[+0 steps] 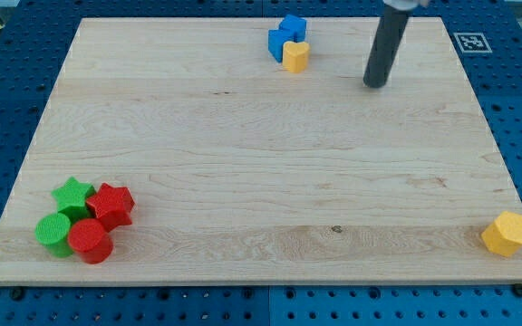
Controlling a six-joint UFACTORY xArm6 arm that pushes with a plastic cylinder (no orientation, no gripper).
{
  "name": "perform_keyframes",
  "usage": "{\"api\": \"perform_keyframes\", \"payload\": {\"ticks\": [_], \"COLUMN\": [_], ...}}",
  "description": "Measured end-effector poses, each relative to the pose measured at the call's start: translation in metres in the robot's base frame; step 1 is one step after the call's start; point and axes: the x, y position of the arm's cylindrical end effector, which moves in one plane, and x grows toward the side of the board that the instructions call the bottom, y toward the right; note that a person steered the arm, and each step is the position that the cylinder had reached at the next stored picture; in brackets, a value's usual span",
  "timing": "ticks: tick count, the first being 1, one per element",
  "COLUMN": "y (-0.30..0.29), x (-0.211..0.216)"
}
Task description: Slightly push the yellow heart to the bottom left
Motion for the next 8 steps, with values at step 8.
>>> {"api": "perform_keyframes", "payload": {"ticks": [8], "y": [-0.128], "x": [-0.025]}}
